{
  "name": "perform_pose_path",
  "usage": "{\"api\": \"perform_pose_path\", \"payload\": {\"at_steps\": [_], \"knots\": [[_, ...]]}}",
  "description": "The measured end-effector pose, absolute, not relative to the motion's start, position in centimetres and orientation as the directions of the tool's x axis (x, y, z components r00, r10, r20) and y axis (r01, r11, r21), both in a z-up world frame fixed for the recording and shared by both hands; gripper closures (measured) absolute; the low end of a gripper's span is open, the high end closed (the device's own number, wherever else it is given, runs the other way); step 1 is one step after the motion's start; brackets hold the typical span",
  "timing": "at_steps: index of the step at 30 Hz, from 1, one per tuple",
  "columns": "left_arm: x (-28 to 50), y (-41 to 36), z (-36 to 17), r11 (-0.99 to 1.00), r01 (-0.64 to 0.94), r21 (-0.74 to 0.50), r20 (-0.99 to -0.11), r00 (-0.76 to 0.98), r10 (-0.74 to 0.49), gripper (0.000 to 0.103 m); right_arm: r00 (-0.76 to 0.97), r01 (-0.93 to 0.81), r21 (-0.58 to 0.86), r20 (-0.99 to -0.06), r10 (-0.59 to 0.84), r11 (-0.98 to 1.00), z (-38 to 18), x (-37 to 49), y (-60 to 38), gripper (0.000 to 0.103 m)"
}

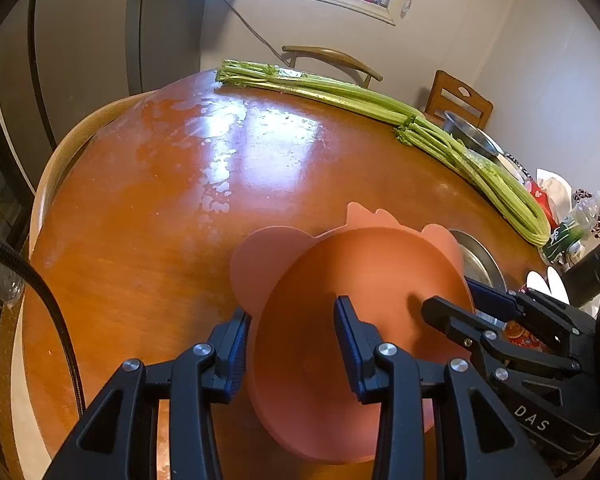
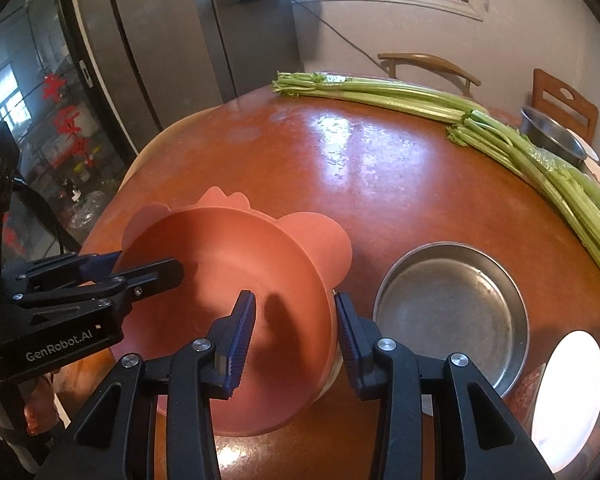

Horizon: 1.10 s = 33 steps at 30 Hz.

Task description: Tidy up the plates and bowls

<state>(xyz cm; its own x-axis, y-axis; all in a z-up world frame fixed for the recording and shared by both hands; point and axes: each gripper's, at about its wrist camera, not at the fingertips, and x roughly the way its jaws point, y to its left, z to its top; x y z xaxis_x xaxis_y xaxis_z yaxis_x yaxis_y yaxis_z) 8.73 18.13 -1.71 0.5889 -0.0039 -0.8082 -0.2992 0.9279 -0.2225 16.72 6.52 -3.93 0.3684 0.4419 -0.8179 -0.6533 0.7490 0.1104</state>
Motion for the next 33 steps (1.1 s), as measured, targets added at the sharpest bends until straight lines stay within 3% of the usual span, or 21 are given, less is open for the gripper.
{"api": "perform_pose_path", "payload": {"at_steps": [33], "knots": [[9.9, 18.2, -3.9, 0.922, -0.341, -0.182, -0.825, 0.563, 0.046, 0.063, 0.375, -0.647, 0.084, -0.83, 0.412, 0.758, -6.1, 17.4, 7.1, 0.06]]}}
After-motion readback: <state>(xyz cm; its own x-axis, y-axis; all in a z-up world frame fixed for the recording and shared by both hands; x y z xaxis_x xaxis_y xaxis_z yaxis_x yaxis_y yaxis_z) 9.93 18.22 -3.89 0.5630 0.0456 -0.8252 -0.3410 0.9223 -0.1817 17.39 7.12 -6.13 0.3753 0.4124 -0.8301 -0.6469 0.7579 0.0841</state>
